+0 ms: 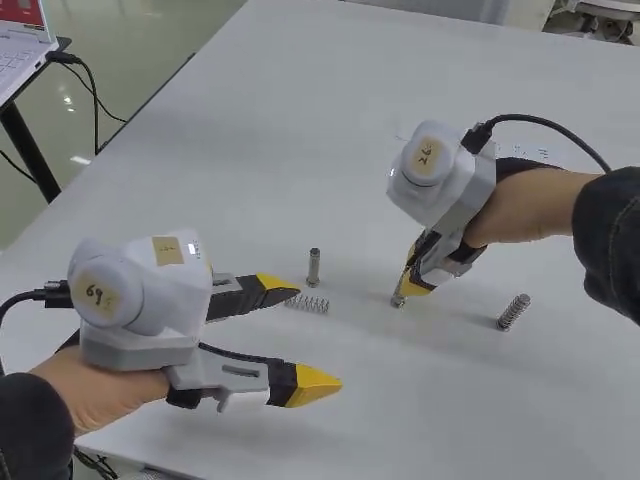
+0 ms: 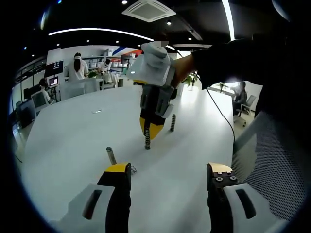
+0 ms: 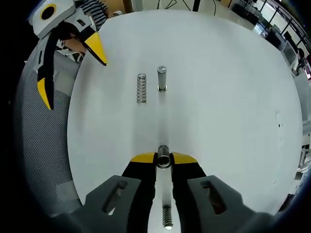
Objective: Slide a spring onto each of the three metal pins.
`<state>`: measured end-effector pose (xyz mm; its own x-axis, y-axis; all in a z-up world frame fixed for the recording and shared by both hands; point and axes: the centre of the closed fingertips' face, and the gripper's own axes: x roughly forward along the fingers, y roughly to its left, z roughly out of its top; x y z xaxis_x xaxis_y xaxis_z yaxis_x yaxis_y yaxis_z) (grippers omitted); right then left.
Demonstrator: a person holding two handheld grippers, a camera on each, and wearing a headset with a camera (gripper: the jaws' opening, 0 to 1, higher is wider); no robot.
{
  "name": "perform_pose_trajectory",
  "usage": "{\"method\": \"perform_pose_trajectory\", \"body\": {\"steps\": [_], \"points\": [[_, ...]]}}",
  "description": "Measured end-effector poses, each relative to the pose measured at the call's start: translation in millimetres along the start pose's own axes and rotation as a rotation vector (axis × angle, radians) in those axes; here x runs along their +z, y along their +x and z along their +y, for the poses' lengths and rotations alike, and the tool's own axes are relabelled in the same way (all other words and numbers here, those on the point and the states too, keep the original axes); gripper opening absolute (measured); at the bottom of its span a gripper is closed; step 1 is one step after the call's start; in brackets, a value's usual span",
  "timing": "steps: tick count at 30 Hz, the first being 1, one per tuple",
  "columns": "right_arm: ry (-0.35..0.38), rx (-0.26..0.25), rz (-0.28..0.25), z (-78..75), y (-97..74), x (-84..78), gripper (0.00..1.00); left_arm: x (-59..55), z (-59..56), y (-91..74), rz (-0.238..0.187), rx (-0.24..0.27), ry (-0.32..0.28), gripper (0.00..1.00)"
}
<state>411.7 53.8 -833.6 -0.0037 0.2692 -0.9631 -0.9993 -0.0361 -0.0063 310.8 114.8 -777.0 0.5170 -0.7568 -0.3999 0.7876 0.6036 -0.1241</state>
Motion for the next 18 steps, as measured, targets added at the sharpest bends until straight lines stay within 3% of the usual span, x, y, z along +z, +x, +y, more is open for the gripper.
{"method": "perform_pose_trajectory", "body": {"steps": [18], "points": [[0.008,0.011,0.010,-1.8,11.5,-6.9,0.16,0.6,0.4,0.4,-0.003,0.007,-0.005,0.61]]}}
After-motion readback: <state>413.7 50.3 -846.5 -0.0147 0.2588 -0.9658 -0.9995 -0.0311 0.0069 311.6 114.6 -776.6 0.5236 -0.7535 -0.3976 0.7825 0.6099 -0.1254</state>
